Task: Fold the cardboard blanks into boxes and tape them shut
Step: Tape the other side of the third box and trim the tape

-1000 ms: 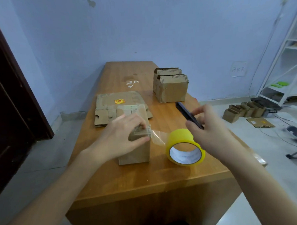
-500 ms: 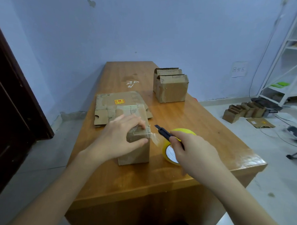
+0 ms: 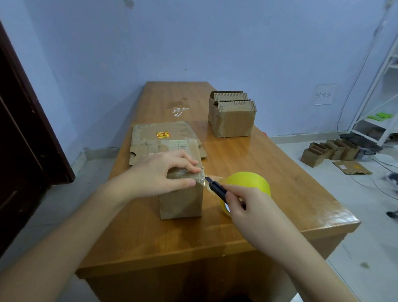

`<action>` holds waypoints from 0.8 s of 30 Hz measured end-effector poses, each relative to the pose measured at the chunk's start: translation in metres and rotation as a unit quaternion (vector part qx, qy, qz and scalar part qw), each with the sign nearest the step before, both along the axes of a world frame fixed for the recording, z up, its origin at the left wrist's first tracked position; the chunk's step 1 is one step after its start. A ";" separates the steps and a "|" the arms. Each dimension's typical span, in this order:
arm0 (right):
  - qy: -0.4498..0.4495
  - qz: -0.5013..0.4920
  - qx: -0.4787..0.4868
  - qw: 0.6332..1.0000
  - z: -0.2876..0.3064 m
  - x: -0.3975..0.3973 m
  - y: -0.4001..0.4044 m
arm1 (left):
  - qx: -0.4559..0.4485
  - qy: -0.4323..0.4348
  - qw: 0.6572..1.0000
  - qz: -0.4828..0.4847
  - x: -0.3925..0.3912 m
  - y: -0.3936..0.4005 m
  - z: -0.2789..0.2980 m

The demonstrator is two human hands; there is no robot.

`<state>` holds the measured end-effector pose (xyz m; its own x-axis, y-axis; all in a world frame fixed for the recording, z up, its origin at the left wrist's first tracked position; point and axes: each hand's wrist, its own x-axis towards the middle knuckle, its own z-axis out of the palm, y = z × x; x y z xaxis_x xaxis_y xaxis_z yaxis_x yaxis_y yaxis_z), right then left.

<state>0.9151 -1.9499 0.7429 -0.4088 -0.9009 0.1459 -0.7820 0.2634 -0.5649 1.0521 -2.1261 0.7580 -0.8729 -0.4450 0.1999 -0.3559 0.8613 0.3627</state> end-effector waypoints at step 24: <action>-0.324 -0.119 -0.190 0.919 0.005 -0.070 0.002 | 0.038 0.026 0.999 -0.011 0.001 -0.003 -0.007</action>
